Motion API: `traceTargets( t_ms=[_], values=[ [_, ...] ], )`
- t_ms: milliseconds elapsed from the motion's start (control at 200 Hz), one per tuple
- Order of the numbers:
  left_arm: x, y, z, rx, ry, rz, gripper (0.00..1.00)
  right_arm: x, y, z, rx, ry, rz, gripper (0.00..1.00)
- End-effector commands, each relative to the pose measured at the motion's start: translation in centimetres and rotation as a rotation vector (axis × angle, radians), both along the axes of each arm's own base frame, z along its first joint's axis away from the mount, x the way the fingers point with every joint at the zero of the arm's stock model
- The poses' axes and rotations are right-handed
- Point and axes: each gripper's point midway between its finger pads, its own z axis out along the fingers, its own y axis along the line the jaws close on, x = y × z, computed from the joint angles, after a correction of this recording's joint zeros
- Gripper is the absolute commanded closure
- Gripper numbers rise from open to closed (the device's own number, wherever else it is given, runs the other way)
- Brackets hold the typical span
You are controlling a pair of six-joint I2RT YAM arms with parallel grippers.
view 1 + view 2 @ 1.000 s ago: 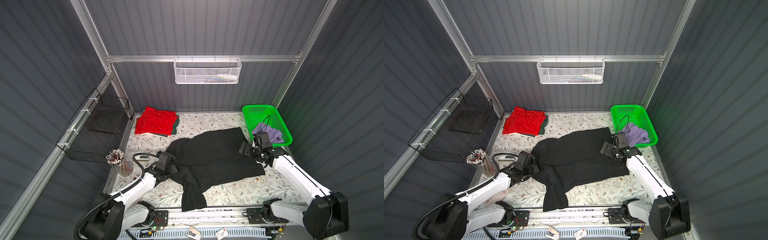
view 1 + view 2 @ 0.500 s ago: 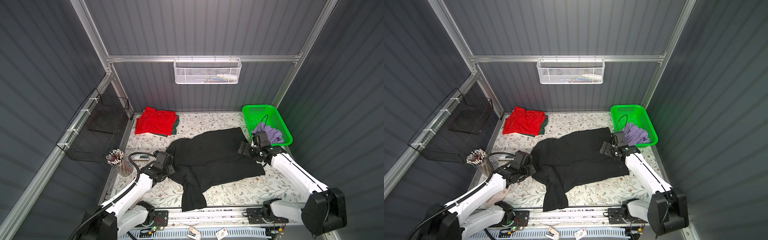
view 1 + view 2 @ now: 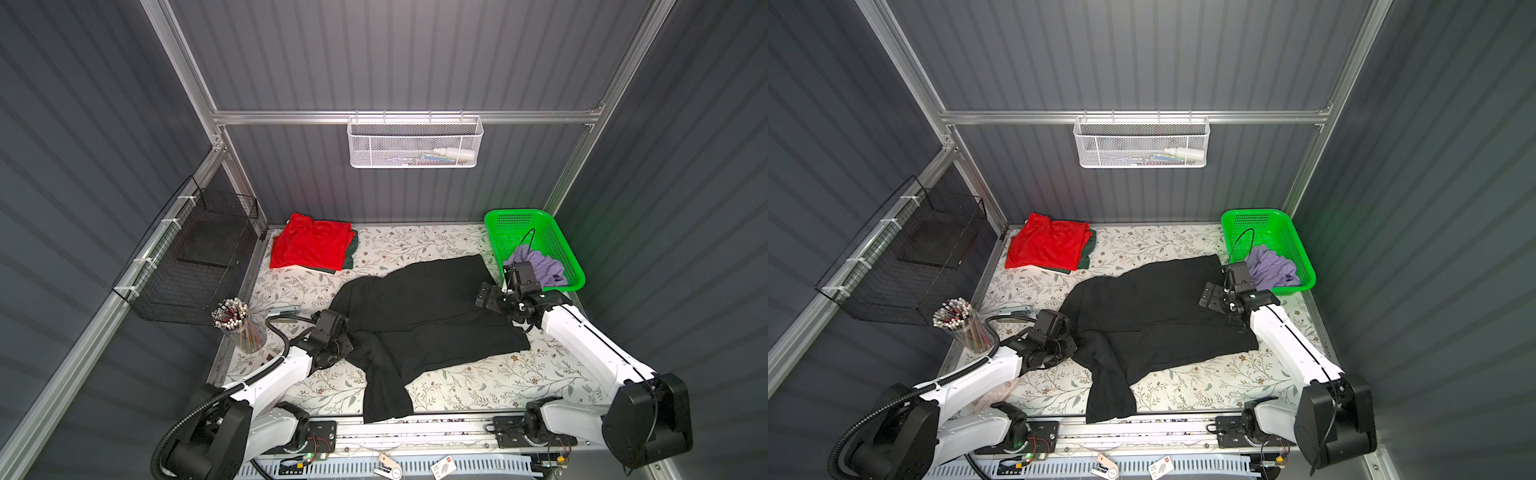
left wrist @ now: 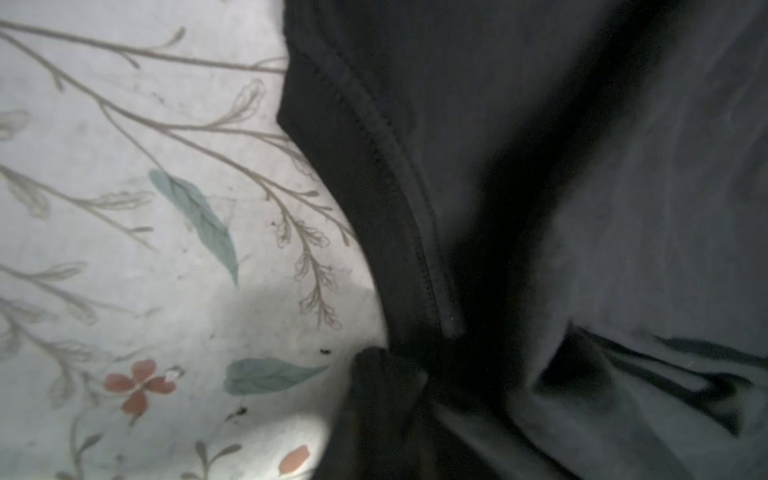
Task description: Fold and stack the t-shirts
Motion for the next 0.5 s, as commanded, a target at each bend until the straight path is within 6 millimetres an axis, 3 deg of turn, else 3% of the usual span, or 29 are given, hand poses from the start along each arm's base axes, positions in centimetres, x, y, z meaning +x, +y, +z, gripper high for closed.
traceTargets(
  t_ms=[0,180,495],
  values=[
    [0.3,0.6,0.8,0.030,-0.009,0.017,1.00,0.2,-0.1,0.6,-0.014,-0.012,0.001,0.01],
    [0.2,3.6,1.9,0.175,-0.032,0.074,1.00,0.1,-0.2,0.2,-0.020,-0.004,0.001,0.01],
    [-0.4,8.8,4.6,0.363,-0.042,0.173,1.00,-1.0,-1.7,-3.3,-0.099,0.124,-0.053,0.01]
  ],
)
